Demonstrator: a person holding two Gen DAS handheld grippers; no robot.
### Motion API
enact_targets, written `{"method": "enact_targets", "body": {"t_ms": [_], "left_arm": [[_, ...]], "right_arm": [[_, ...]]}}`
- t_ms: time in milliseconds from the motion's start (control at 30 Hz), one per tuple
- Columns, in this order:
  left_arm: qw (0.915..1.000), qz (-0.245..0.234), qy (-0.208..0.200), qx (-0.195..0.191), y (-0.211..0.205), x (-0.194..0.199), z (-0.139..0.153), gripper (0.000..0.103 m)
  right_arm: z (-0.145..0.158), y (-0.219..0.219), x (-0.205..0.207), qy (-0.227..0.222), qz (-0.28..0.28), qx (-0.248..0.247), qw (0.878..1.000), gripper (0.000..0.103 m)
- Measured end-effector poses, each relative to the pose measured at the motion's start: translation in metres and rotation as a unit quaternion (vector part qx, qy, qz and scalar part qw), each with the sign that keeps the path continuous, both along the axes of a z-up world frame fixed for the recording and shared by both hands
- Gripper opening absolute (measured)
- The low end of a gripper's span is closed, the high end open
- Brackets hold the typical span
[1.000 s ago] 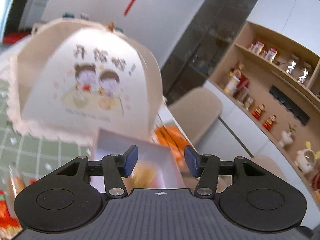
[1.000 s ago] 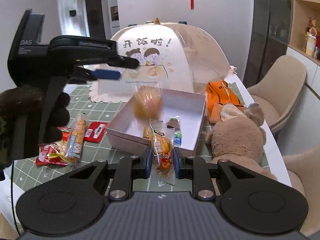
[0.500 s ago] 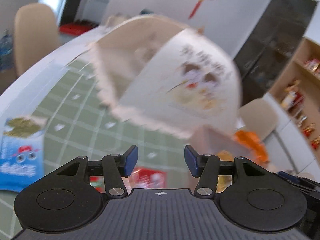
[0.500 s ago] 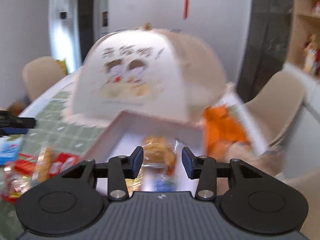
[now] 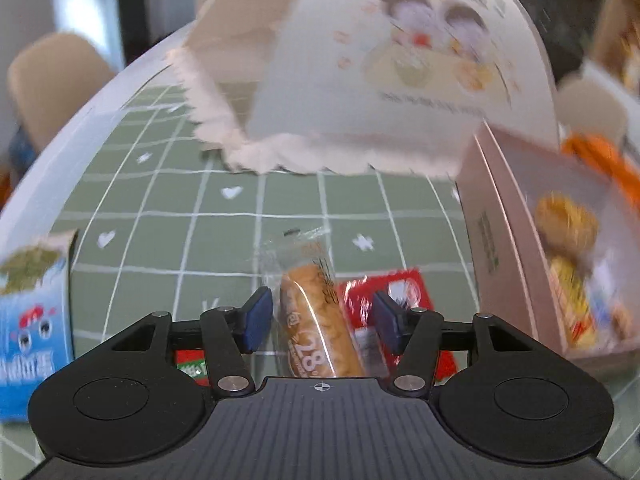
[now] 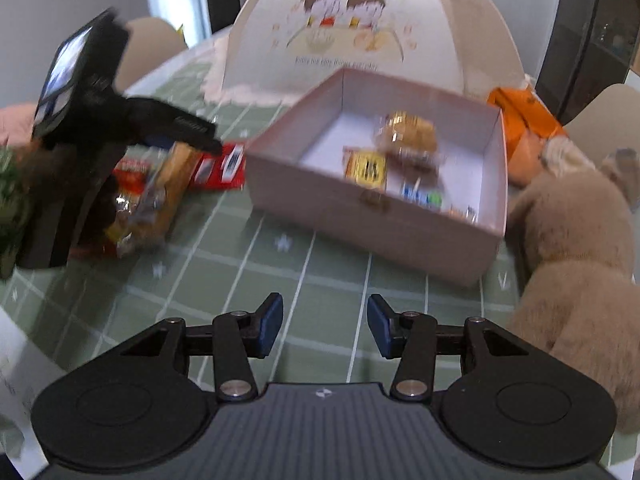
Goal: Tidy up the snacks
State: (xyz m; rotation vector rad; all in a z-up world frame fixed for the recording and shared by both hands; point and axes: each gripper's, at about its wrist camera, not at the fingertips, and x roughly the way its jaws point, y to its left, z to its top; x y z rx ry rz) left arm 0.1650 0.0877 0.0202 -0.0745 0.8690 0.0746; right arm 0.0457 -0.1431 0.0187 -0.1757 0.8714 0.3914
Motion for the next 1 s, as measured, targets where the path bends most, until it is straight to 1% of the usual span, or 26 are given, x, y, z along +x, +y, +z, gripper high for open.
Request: {"method": "enact_targets", "body": {"t_ms": [33, 100, 167, 200, 233, 367, 467, 533, 600, 633, 667, 733, 767, 800, 833, 867, 900, 967, 1000], "left_arm": [[0.9999, -0.014, -0.002, 0.008, -0.004, -0.001, 0.000, 0.057], [0.9992, -0.039, 0.000, 0.000, -0.008, -0.008, 0.001, 0.055], [0.9981, -0.061, 0.003, 0.001, -0.011, -0.018, 0.001, 0.054], [0.9974, -0.072, 0.005, 0.003, -0.013, -0.025, 0.001, 0.051], [0.9966, -0.082, 0.007, 0.003, -0.015, -0.034, 0.003, 0.048], [0.9935, -0.112, 0.016, -0.005, -0.017, -0.069, 0.002, 0.048], [0.9923, -0.121, 0.025, -0.008, -0.016, -0.091, 0.004, 0.046], [0.9943, -0.101, 0.023, -0.026, -0.006, -0.102, 0.007, 0.044], [0.9967, -0.069, 0.018, -0.040, 0.006, -0.110, 0.011, 0.044], [0.9972, -0.055, 0.013, -0.050, 0.012, -0.113, 0.014, 0.043], [0.9972, -0.040, 0.006, -0.062, 0.018, -0.116, 0.017, 0.043], [0.9942, -0.017, -0.012, -0.105, 0.033, -0.123, 0.024, 0.043], [0.9918, -0.009, -0.021, -0.126, 0.039, -0.127, 0.029, 0.043], [0.9898, -0.001, -0.032, -0.139, 0.045, -0.133, 0.035, 0.043], [0.9888, 0.006, -0.043, -0.142, 0.050, -0.138, 0.041, 0.043], [0.9886, 0.013, -0.051, -0.141, 0.054, -0.140, 0.046, 0.043], [0.9883, 0.021, -0.057, -0.139, 0.059, -0.145, 0.050, 0.042], [0.9876, 0.037, -0.061, -0.140, 0.069, -0.148, 0.056, 0.042], [0.9872, 0.042, -0.060, -0.141, 0.073, -0.150, 0.058, 0.042]], "right_arm": [[-0.002, 0.000, -0.002, 0.004, 0.001, -0.003, 1.000, 0.046], [-0.005, 0.000, -0.002, 0.011, -0.001, -0.002, 1.000, 0.046], [-0.005, 0.000, 0.001, 0.017, -0.001, 0.006, 1.000, 0.046], [-0.005, 0.001, 0.002, 0.018, 0.000, 0.009, 1.000, 0.046], [-0.005, 0.002, 0.003, 0.016, 0.002, 0.011, 1.000, 0.046], [0.000, 0.014, 0.006, 0.003, 0.020, 0.023, 1.000, 0.046], [0.001, 0.028, 0.012, -0.006, 0.039, 0.027, 0.999, 0.047], [0.002, 0.040, 0.019, -0.013, 0.049, 0.034, 0.998, 0.047], [0.001, 0.056, 0.028, -0.018, 0.051, 0.045, 0.997, 0.050], [0.000, 0.063, 0.033, -0.021, 0.048, 0.051, 0.997, 0.057], [-0.003, 0.071, 0.039, -0.025, 0.041, 0.058, 0.997, 0.061], [-0.011, 0.087, 0.048, -0.034, 0.016, 0.059, 0.998, 0.062], [-0.016, 0.094, 0.053, -0.034, 0.001, 0.050, 0.998, 0.062], [-0.021, 0.101, 0.059, -0.031, -0.016, 0.045, 0.998, 0.062], [-0.026, 0.106, 0.062, -0.025, -0.025, 0.049, 0.998, 0.062], [-0.030, 0.110, 0.066, -0.015, -0.028, 0.059, 0.998, 0.069], [-0.031, 0.114, 0.066, -0.025, -0.031, 0.063, 0.997, 0.071], [-0.034, 0.125, 0.065, -0.033, -0.026, 0.054, 0.998, 0.075], [-0.036, 0.133, 0.064, -0.040, -0.019, 0.037, 0.998, 0.075]]}}
